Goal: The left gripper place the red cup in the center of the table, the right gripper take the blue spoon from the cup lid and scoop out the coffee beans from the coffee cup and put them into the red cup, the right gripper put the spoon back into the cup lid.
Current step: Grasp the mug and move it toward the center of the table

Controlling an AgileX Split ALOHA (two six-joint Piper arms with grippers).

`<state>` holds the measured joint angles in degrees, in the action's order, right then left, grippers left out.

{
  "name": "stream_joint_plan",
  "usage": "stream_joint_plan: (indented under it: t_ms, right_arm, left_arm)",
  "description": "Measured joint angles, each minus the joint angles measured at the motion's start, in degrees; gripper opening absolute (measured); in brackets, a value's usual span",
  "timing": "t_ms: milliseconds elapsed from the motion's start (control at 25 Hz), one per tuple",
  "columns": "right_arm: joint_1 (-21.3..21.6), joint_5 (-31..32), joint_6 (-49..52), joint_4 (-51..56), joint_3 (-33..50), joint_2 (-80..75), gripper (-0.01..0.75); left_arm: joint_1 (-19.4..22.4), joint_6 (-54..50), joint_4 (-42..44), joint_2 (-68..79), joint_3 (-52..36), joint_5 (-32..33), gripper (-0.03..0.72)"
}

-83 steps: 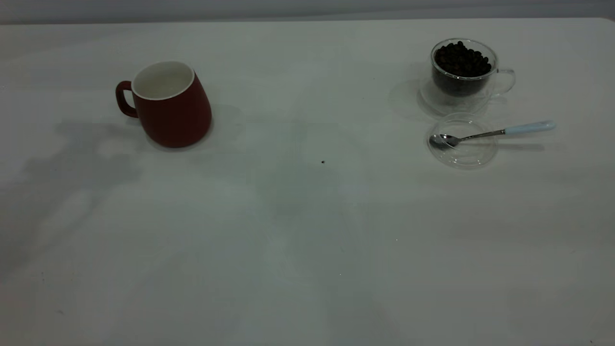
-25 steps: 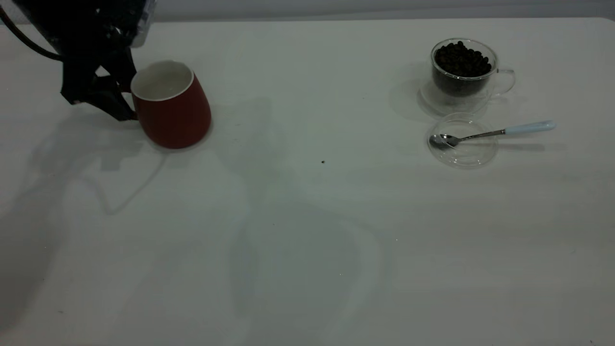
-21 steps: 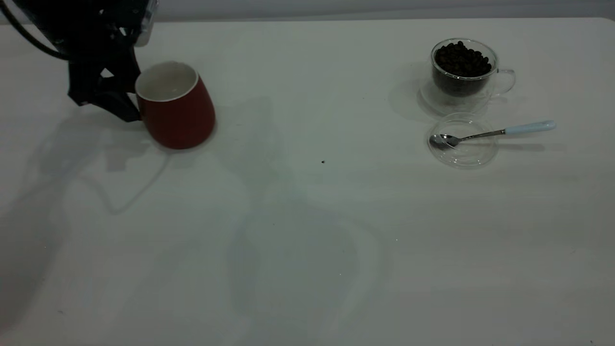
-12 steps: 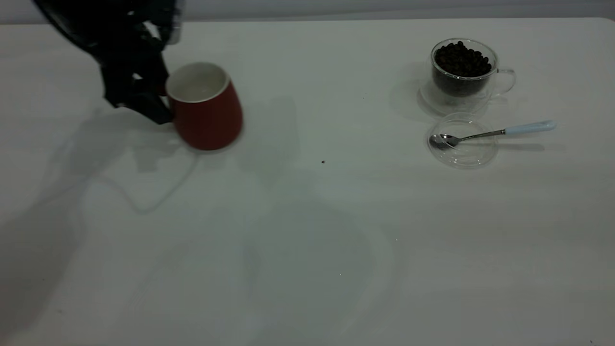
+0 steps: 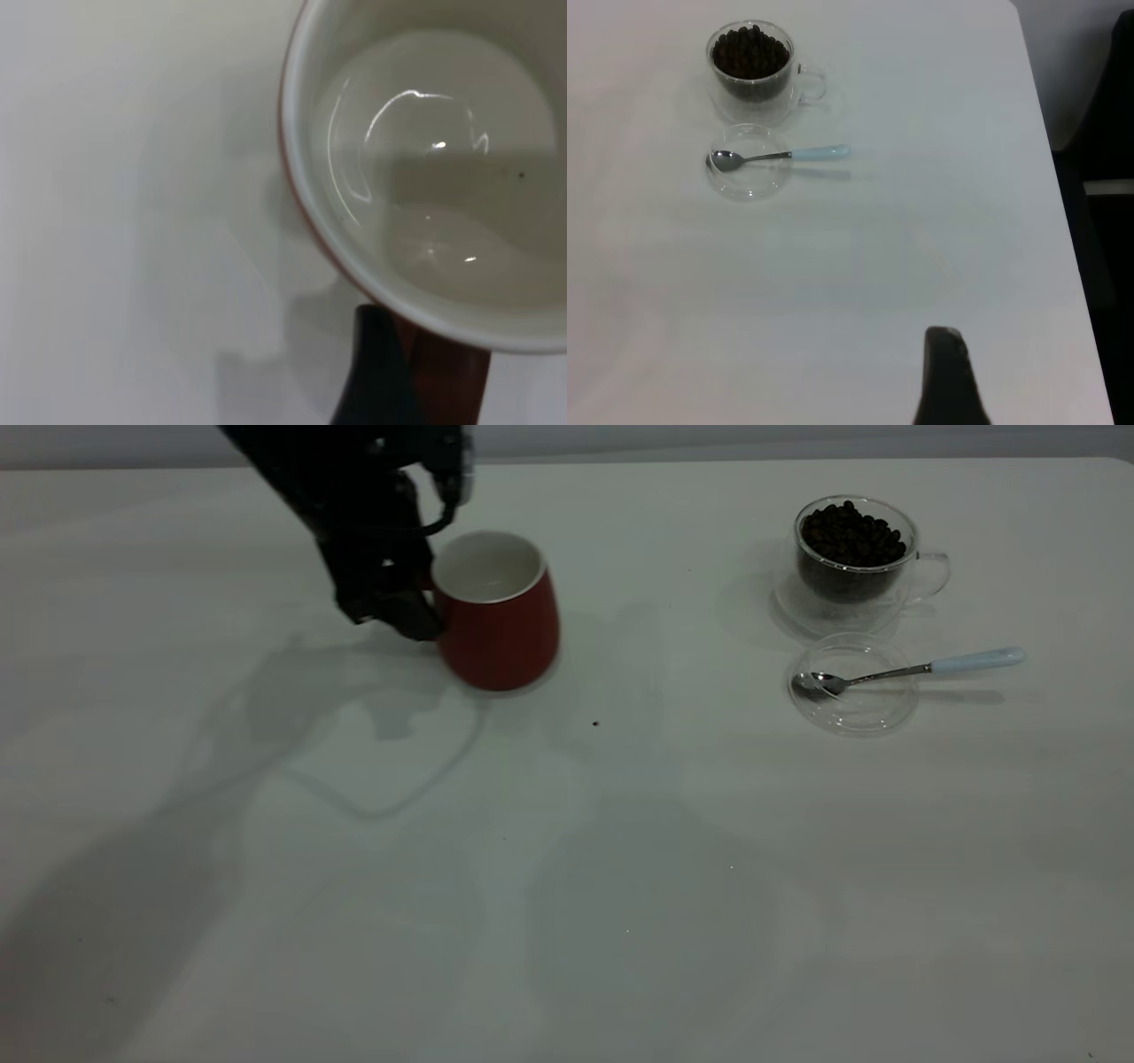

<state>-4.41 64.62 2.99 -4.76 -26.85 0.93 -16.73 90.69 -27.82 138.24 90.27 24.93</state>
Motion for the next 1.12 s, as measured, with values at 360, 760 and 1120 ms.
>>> stream_joint_plan:
  t_ms: [360,760,1120]
  right_arm:
    - [0.0,0.0,0.0,0.0,0.0,0.0,0.543]
    - [0.0,0.0,0.0,0.0,0.0,0.0,0.543]
    - [0.0,0.0,0.0,0.0,0.0,0.0,0.543]
  left_arm:
    - [-3.0,-0.4,-1.3,0.0,0.0,-1.0,0.587]
    - [-2.6,-1.1,-1.3,-3.4,0.0,-0.5,0.587]
    - [-2.2,-3.5,1.7,-9.2,0.0,8.1,0.587]
